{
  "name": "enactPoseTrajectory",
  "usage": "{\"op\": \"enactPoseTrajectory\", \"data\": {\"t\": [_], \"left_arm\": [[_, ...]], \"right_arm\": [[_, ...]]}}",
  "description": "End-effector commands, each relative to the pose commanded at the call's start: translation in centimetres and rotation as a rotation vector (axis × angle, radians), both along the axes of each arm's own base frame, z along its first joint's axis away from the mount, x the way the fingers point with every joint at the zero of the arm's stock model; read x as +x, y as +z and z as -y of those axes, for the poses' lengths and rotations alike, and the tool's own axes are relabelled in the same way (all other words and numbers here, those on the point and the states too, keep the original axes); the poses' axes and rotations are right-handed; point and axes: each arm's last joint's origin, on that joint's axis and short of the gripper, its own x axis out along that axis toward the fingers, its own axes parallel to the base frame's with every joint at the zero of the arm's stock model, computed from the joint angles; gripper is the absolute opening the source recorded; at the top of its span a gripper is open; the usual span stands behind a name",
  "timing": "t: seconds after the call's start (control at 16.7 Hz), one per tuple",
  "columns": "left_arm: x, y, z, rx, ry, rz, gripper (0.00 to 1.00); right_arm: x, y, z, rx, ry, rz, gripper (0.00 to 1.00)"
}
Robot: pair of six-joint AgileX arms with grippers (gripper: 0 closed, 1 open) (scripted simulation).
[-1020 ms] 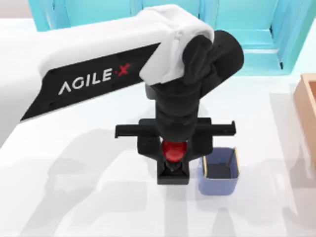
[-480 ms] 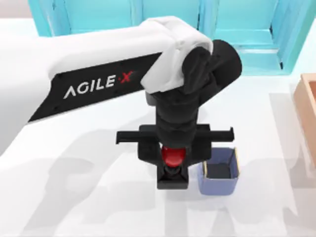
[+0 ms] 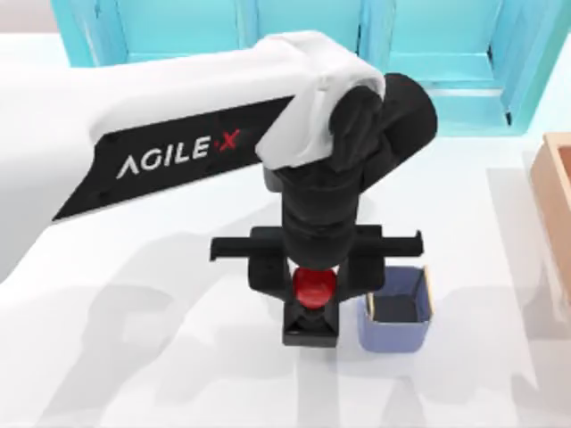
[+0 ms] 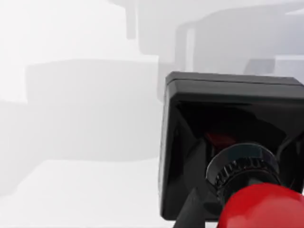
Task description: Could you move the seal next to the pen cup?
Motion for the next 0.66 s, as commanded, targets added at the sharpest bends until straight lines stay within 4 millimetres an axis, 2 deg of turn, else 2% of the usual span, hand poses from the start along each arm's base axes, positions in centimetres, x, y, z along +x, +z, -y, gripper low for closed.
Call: {"op": "enactPoseTrajectory", "data": {"t": [0.3,0.66], "left_arm": [[0.0,0.0,0.0,0.0,0.0,0.0,0.98],[0.0,0.0,0.0,0.0,0.0,0.0,1.0]], "right_arm": [[0.0,0.0,0.0,0.0,0.0,0.0,1.0],[0.0,0.0,0.0,0.0,0.0,0.0,1.0]]}}
